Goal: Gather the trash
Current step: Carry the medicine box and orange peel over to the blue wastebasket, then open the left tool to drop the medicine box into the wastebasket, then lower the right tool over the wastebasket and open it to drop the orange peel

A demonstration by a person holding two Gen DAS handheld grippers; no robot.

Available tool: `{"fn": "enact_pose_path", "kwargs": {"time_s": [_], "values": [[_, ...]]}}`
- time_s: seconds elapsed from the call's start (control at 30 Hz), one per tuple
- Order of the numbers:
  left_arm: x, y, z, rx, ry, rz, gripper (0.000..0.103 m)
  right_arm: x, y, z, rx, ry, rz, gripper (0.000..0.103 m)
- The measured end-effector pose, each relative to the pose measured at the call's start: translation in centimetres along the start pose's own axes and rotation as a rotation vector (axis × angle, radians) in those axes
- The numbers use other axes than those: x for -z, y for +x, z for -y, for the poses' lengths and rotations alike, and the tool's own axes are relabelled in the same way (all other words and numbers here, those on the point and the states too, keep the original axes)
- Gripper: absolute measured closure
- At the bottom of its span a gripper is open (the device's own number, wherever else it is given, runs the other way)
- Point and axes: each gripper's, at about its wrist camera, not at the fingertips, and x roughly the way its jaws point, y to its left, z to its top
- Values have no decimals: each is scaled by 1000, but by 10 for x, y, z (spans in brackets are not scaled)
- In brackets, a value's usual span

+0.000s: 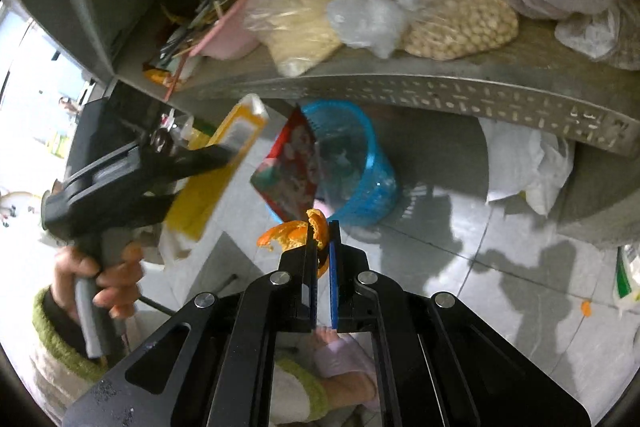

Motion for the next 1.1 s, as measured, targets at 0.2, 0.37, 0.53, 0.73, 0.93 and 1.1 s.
{"fn": "enact_pose_path", "kwargs": {"time_s": [0.2,0.37,0.53,0.73,0.93,1.1], "values": [[-26,57,-28,-40,-108,-123,29,1,4,14,15,35,-28,100],[-36,73,-51,-65,-211,-145,23,2,8,15,27,38,-39,100],[-37,59,-58,-20,-231,-123,19,1,14,13,27,38,-43,100],[-37,23,-51,13,-210,-75,19,-1,19,4,18,20,-37,100],[-29,-55,-39,3,-144,5,19,-8,25,-11,-7,4,-23,100],[4,-142,-29,-54,-40,70,19,-18,43,-27,-22,-31,-38,100]]}}
